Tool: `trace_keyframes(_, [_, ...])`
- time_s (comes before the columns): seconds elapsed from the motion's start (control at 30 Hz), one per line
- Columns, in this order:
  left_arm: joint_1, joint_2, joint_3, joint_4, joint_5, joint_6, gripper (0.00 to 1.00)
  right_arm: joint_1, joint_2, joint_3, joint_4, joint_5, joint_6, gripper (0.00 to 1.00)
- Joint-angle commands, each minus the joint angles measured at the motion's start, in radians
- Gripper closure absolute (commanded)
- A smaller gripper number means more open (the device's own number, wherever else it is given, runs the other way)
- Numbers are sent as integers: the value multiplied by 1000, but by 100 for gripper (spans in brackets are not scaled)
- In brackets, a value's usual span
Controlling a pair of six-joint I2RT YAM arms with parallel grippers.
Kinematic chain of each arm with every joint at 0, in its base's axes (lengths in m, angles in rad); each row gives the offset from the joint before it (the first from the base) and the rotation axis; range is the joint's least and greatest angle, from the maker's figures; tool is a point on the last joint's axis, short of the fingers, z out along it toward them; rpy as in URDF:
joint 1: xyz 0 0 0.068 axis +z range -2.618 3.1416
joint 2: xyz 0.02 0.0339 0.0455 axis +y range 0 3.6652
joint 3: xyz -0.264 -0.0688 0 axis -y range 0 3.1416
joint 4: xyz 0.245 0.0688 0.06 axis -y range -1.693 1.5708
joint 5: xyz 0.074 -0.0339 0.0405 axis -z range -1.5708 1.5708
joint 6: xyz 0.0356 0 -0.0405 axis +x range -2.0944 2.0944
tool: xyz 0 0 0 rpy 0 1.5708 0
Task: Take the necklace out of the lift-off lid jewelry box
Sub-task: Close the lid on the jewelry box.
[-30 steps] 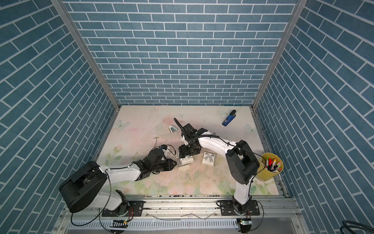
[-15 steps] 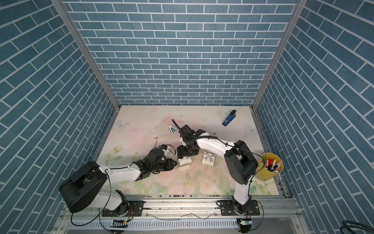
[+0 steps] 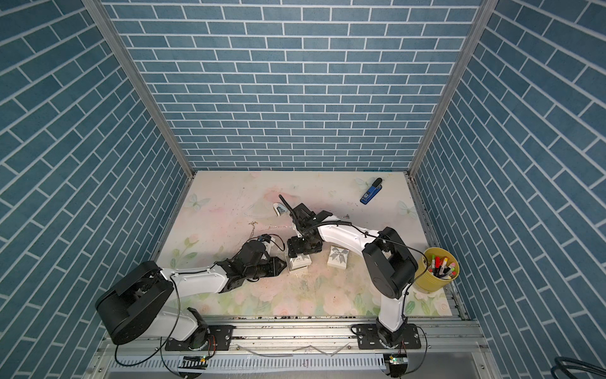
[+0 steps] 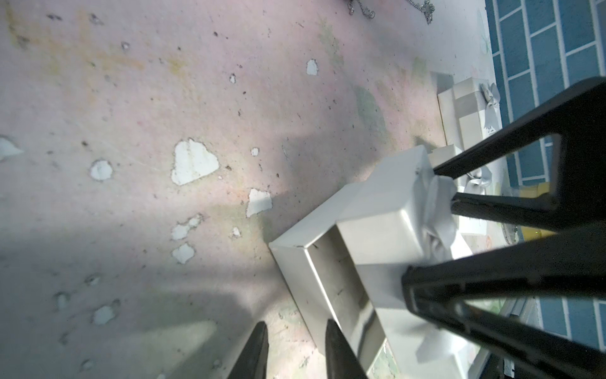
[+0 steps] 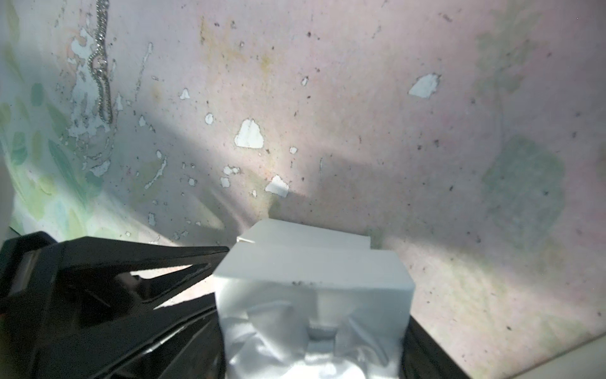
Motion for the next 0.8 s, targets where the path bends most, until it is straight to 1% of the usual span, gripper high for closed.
trace_keyframes(0.0, [4,-20,-13,-4,-8,0,69,8,-19,-16,-16,25,35,36])
trace_keyframes(0.43, [4,-22,-24,7,-8,-7,69,18,-28,-25,10,14,77,35])
trace_keyframes(0.6, [5,-33,-29,11,-8,-21,68,17,-55,-30,-1,50,90,35])
trace_keyframes(0.67, [5,-48,-37,13,-13,-33,67,17,-69,-33,-5,69,101,35])
trace_keyframes(0.77, [5,-79,-50,19,-16,-50,63,17,-91,-46,-2,94,125,35])
